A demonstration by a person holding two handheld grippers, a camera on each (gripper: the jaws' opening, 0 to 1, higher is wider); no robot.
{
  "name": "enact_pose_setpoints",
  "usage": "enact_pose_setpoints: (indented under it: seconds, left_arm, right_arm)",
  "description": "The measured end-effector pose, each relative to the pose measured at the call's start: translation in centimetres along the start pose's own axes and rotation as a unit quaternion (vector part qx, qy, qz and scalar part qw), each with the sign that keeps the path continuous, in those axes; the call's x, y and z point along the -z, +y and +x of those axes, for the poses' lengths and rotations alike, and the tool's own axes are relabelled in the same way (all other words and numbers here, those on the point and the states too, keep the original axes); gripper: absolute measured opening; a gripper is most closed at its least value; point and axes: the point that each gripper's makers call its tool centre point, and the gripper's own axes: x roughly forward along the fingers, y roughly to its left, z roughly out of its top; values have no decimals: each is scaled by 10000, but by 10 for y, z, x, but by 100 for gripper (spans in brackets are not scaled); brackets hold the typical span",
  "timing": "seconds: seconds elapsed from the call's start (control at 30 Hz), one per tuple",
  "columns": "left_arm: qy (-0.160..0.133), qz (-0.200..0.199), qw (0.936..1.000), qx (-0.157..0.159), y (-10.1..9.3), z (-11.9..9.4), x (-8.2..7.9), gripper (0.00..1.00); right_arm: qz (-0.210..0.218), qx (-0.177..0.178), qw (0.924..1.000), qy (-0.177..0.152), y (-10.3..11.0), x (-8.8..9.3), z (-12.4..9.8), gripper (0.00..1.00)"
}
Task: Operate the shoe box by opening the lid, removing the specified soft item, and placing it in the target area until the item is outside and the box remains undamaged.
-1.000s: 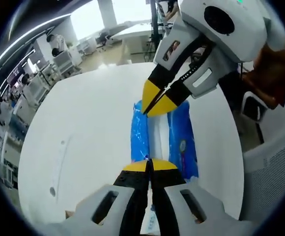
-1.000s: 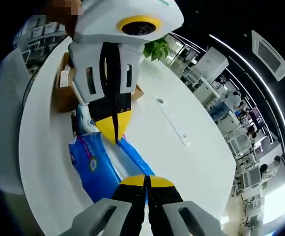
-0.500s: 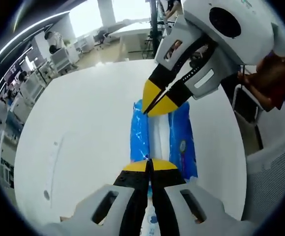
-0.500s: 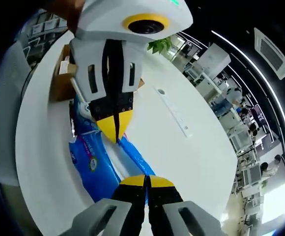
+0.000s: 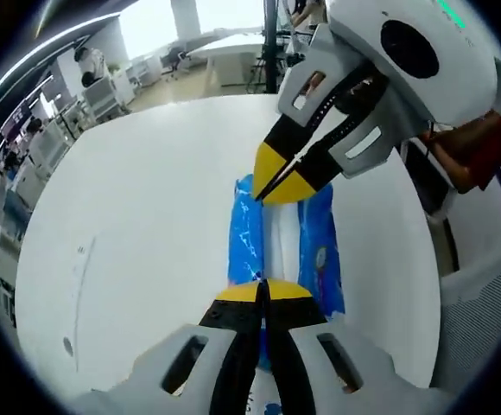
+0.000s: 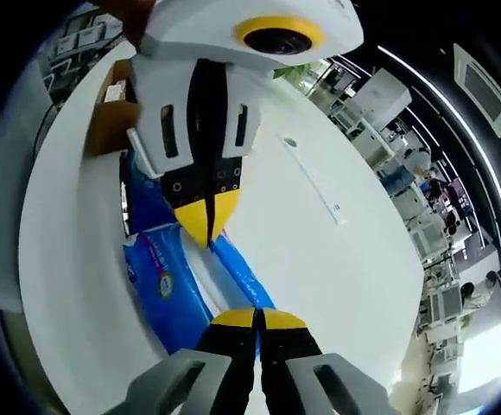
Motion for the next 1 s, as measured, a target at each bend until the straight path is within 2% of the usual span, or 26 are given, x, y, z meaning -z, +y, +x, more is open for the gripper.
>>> enact_pose_setpoints:
  seconds: [0.27,0.5,1.0]
  left_arm:
    - [-14,-129,9999,92,1,13,8,0]
    - [-34,-199,9997,169,3,16,5,0]
    - [-49,-177,9997,142,6,19,4,0]
  right_arm:
    - [20,-70,9999,71,4,7,11,0]
    - [42,-50,9999,131,3,14,15,0]
    - [132,33,9998,174,1,15,18,0]
